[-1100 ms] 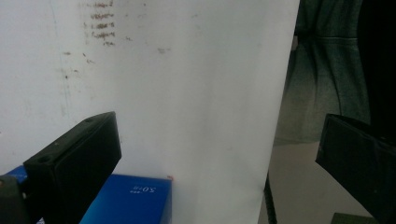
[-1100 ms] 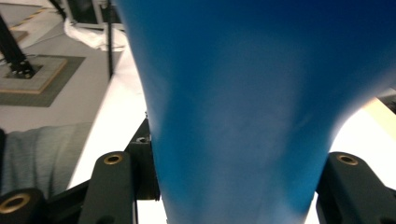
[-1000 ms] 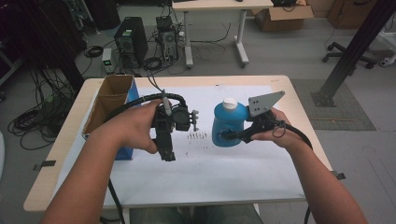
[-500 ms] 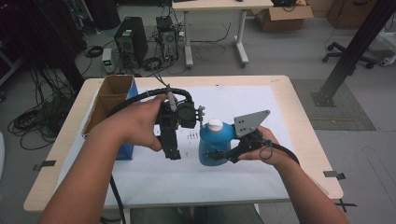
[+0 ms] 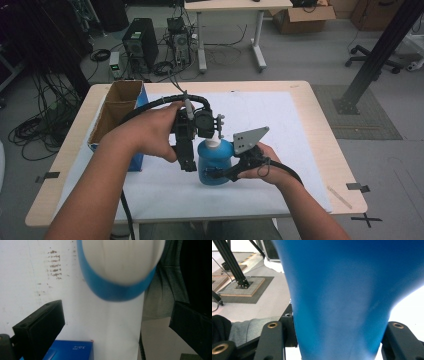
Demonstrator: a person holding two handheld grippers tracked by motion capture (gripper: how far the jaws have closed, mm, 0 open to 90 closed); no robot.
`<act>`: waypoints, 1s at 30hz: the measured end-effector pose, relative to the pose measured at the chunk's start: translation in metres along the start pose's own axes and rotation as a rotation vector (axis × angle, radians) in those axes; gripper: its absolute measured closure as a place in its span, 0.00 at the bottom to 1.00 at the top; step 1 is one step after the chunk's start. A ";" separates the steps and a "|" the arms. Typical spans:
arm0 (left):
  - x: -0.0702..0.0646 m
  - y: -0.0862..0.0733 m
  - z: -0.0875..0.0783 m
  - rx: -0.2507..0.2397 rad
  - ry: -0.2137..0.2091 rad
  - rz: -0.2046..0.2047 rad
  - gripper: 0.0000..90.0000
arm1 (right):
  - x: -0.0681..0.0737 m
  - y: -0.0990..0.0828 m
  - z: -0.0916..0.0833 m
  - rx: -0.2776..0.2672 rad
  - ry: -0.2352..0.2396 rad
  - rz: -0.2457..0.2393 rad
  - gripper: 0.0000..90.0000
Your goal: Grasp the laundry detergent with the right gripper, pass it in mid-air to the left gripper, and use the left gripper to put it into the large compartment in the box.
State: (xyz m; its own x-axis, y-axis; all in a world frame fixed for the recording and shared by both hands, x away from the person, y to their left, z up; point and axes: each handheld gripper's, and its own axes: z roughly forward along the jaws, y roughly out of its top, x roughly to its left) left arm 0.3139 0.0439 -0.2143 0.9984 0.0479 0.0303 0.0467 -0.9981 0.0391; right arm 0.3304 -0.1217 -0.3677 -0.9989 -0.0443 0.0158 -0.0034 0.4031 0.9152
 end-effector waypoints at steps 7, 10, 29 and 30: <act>0.000 0.000 0.002 0.003 -0.006 -0.005 0.00 | -0.001 0.002 0.020 -0.007 0.004 0.012 0.49; 0.000 0.001 0.004 0.008 -0.005 -0.004 0.00 | -0.001 0.003 0.025 -0.003 0.004 0.010 0.49; -0.003 -0.001 0.012 0.019 0.002 -0.006 0.00 | 0.001 0.021 0.046 -0.009 0.022 -0.016 0.48; -0.004 -0.001 0.012 0.022 0.003 -0.006 0.00 | 0.001 0.022 0.046 -0.008 0.021 -0.017 0.48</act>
State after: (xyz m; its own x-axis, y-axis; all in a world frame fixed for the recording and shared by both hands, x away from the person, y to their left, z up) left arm 0.3104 0.0442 -0.2268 0.9980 0.0542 0.0330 0.0536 -0.9984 0.0177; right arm 0.3273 -0.0706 -0.3665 -0.9975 -0.0702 0.0085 -0.0200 0.3946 0.9186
